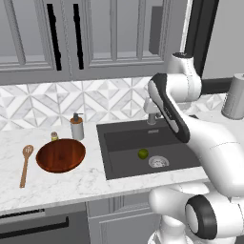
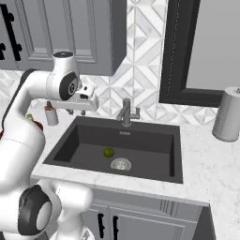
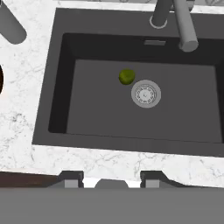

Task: Pick the lime from the sink and place it in the bowl. Then pick the bowl and place it in the microwave. Then close the microwave door and press the start button.

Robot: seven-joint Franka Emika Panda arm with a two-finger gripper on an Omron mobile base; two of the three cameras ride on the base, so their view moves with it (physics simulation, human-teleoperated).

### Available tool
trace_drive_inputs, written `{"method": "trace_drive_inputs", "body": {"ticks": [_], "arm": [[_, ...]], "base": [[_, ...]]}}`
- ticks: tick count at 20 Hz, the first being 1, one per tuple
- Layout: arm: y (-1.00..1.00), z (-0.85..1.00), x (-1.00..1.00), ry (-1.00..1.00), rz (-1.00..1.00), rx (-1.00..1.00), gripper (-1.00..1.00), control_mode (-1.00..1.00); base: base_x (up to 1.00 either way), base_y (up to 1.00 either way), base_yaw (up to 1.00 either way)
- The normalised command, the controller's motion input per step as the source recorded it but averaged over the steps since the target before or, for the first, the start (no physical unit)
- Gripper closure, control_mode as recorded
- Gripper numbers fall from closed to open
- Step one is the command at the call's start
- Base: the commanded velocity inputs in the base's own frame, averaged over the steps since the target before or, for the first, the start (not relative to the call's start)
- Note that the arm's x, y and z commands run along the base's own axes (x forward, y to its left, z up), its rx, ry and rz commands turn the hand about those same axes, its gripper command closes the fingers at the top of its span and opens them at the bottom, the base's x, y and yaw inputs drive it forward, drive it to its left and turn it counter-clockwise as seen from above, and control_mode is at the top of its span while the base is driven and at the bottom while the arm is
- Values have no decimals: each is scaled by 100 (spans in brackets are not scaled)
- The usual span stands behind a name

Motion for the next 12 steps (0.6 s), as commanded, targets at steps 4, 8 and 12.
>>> {"method": "trace_drive_inputs", "body": {"ticks": [4,8,12], "arm": [[-4,0,-29,-7,0,1,-100,-100],[1,-23,-64,-7,-1,3,-100,-100],[19,-95,13,-8,-11,-2,-100,-100]], "base": [[0,0,0],[0,0,0],[0,0,0]]}}
